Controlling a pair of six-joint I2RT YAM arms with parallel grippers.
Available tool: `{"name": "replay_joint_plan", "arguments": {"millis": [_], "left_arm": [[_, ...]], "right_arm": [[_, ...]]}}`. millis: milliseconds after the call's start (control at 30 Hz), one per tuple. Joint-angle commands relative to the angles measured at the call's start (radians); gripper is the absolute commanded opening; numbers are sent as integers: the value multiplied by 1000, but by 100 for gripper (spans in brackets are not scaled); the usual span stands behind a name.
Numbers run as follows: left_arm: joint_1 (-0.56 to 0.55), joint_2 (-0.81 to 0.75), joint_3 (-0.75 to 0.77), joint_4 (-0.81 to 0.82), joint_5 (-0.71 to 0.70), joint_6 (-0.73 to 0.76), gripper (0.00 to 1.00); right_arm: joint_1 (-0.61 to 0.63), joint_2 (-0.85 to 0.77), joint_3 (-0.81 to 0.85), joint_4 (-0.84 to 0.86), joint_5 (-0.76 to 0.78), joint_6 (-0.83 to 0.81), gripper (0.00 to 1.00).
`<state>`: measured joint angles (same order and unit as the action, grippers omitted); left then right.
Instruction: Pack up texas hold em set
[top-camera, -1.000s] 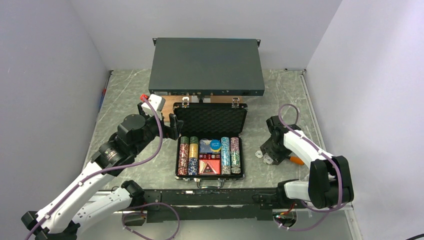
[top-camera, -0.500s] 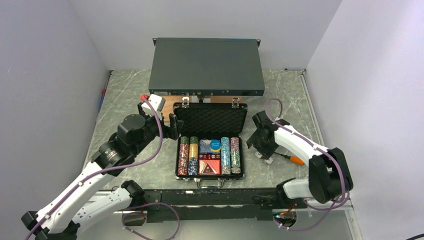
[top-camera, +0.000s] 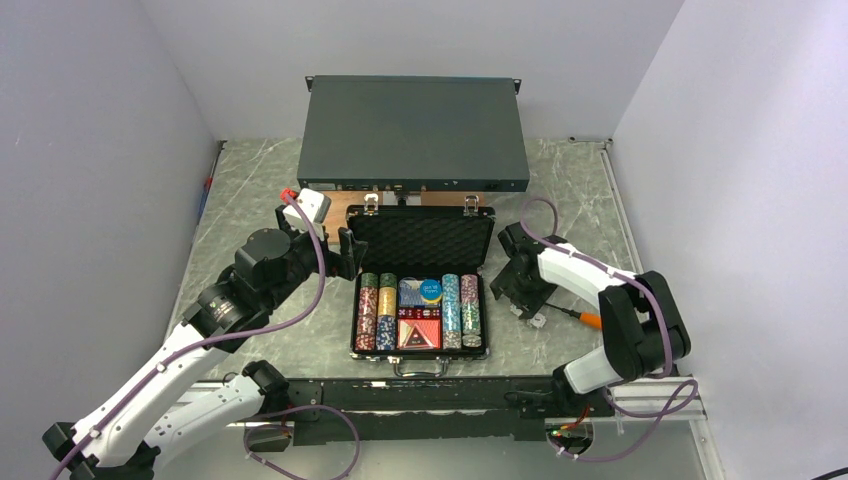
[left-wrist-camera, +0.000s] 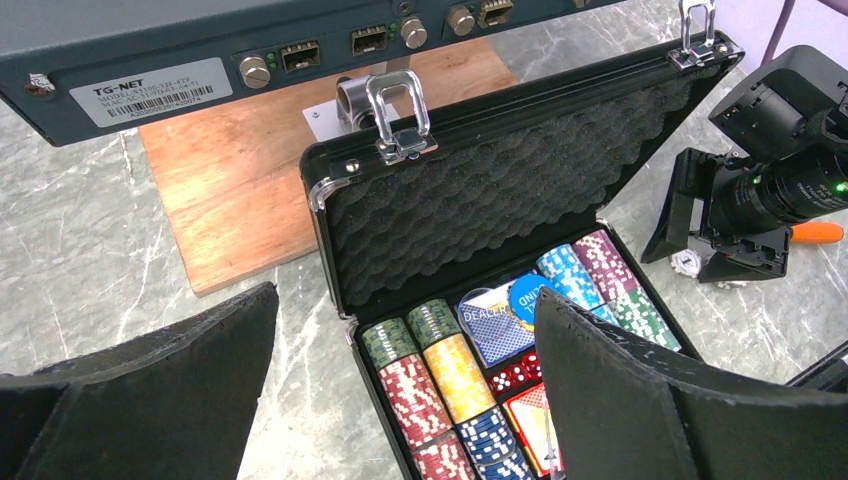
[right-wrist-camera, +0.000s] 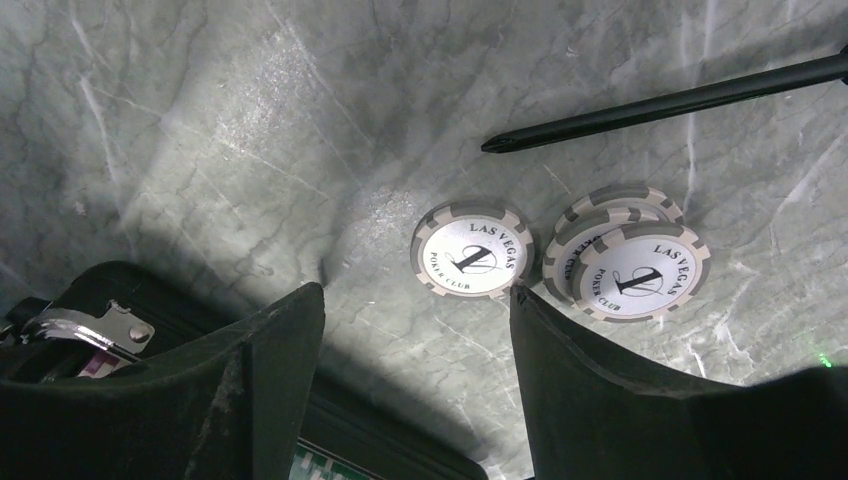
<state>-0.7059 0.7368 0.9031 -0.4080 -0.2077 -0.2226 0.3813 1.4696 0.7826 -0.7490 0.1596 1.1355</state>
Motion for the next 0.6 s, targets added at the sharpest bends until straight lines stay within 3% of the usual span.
{"name": "replay_joint_plan", "arguments": {"millis": [0,567], "left_arm": [[4,-7,10,31,6,2,99],[4,2,11,30,3,4,99]], "right_arm": [[-11,17,10,32,41,-7,69],[-74,72,10,77,23,-102,63]]}}
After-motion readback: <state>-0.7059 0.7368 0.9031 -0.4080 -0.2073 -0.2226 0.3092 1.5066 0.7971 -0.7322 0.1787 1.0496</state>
